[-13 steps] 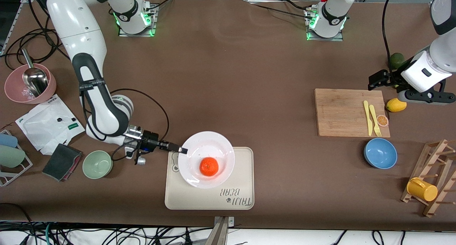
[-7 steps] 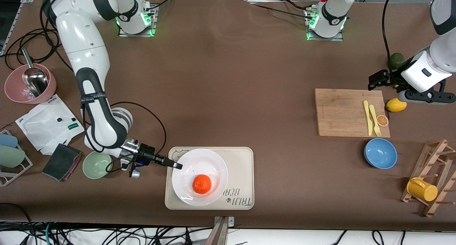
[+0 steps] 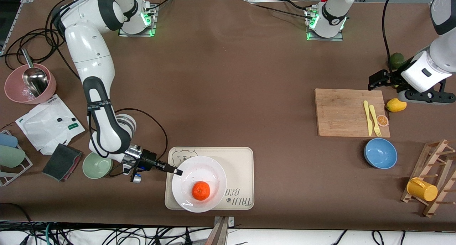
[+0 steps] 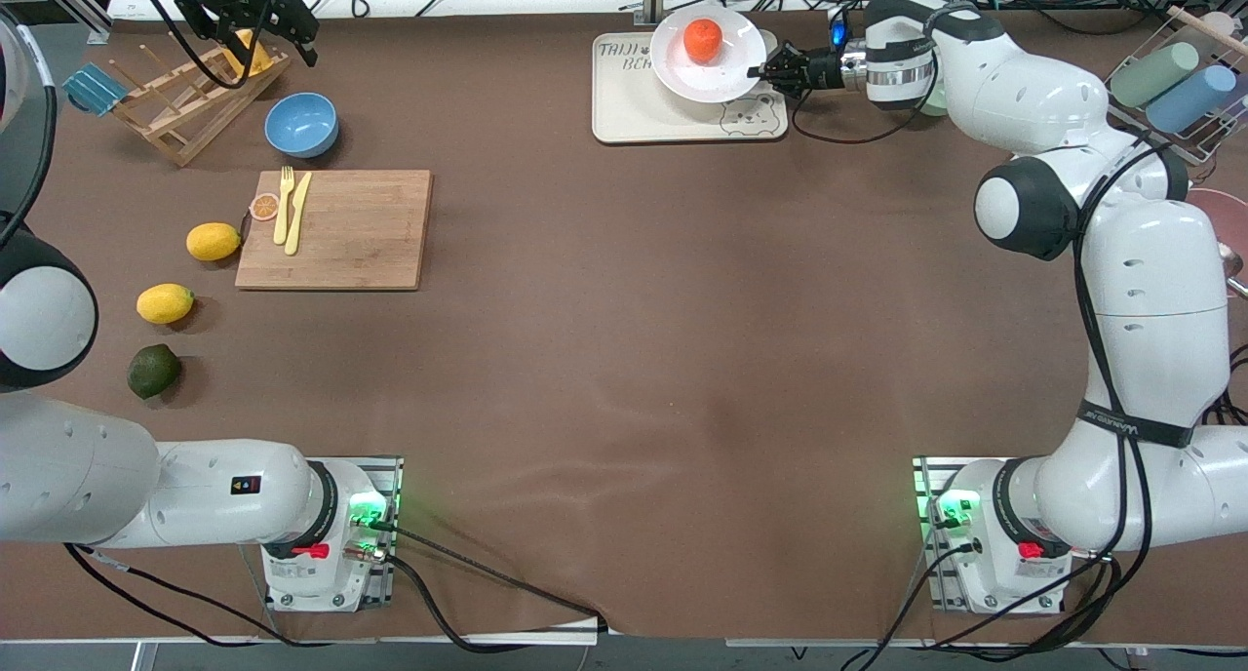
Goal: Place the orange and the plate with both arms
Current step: 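Push the plate further onto the placemat with the right gripper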
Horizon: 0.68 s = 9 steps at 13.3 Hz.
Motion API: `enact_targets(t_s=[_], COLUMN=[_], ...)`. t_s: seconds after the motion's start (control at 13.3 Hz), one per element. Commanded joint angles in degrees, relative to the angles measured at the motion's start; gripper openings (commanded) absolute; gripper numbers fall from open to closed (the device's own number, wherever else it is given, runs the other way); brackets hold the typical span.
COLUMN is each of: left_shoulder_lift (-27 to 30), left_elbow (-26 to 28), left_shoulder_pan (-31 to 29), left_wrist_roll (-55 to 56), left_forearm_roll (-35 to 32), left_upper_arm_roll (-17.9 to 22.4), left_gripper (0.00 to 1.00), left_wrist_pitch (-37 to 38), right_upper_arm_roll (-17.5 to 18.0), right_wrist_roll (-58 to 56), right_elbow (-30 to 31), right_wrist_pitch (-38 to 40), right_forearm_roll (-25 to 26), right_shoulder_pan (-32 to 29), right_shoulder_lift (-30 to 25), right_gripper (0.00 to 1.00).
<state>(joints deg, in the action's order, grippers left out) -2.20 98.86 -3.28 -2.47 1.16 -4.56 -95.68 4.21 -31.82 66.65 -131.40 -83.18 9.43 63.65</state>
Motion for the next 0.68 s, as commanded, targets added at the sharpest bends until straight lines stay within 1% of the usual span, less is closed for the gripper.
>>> enact_targets(t_s=[0.0,0.45,0.6], left_shoulder_lift=[0.0,0.0,0.0], left_elbow=[-0.3,-0.3,-0.3], left_shoulder_pan=[-0.5,-0.6,-0.6], left_wrist_roll=[-1.2,-1.2,-1.2], left_forearm_roll=[0.8,0.8,0.9], left_upper_arm_roll=[-0.2,-0.2,-0.2], left_gripper=[1.00,1.00,1.00], left_wrist_pitch=[0.4,0.5,0.5], right_upper_arm_roll=[0.2,0.2,0.2], right_wrist_roll=[1.9,3.0,6.3], right_elbow=[-1.9,-0.1,0.4], right_wrist_pitch=[-0.3,0.4,0.5], right_forearm_roll=[-0.8,0.4,4.9], right_shoulder_pan=[0.7,0.7,0.6], right_shoulder_lift=[1.3,0.2,-0.1], right_gripper=[0.00,0.00,0.00])
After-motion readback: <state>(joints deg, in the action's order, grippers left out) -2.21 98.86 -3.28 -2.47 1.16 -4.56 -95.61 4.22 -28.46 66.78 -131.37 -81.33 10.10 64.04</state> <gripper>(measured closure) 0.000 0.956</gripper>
